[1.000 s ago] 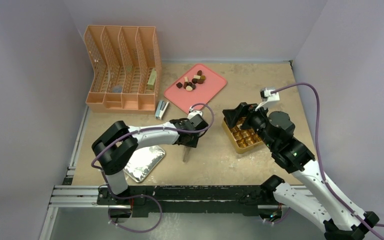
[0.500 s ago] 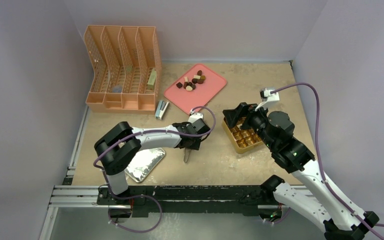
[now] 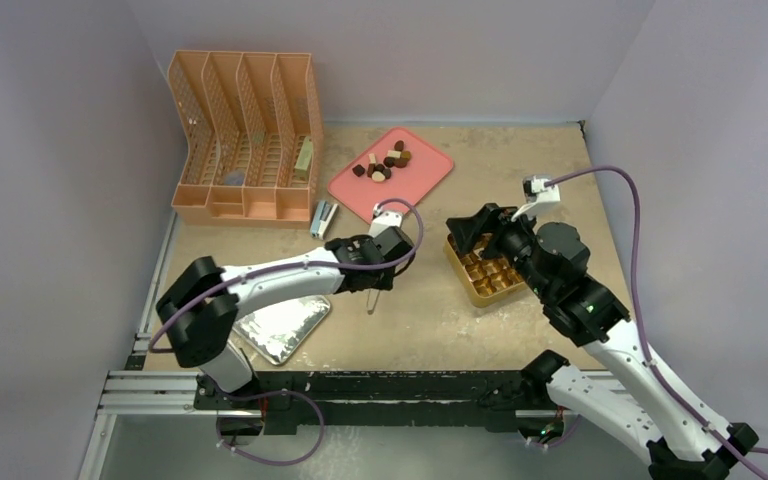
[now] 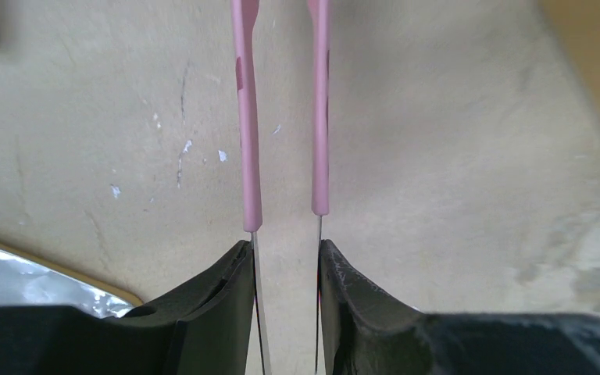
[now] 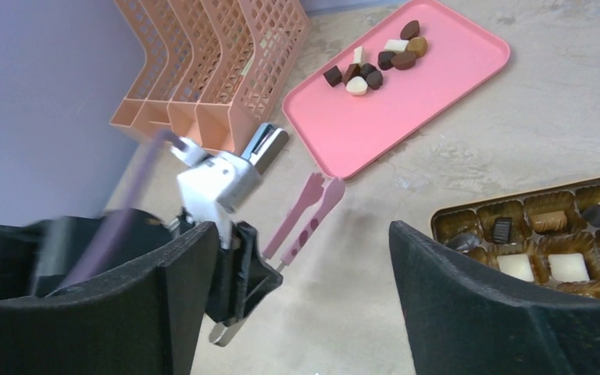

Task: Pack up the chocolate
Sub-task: Pick up the fake chocolate from the plate.

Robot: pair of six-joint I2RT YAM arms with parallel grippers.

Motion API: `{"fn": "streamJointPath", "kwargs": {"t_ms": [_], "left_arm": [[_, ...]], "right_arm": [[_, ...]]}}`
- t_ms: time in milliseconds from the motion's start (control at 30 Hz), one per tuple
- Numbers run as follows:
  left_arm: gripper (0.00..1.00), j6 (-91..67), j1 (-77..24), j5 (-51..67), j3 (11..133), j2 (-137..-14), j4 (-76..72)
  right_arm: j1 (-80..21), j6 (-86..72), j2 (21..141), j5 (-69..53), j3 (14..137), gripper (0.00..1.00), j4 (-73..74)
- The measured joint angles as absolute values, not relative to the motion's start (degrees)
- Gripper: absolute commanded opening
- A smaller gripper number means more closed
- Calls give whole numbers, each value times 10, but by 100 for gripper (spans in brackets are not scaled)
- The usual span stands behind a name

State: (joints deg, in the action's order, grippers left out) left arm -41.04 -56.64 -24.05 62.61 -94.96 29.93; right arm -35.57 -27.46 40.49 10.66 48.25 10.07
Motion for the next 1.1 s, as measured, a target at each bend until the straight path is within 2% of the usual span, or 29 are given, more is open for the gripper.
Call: {"fn": "streamJointPath", "kwargs": {"t_ms": [133,367,700,1100], "left_arm": [[32,-399,-567,-245,660,-884,320],[32,-372,-567,-230,697,-815,326],[32,-335,-567,-181,710,-812,347],[31,-318,-563,-174,752,-812,366]], "right_arm": [[-356,-295,419,94,481,41,84],[-356,-341,475,47,456,2,-3],[-356,-365,629,-46,471,0,-99],[-356,-365,726,-97,474,0,-147]]}}
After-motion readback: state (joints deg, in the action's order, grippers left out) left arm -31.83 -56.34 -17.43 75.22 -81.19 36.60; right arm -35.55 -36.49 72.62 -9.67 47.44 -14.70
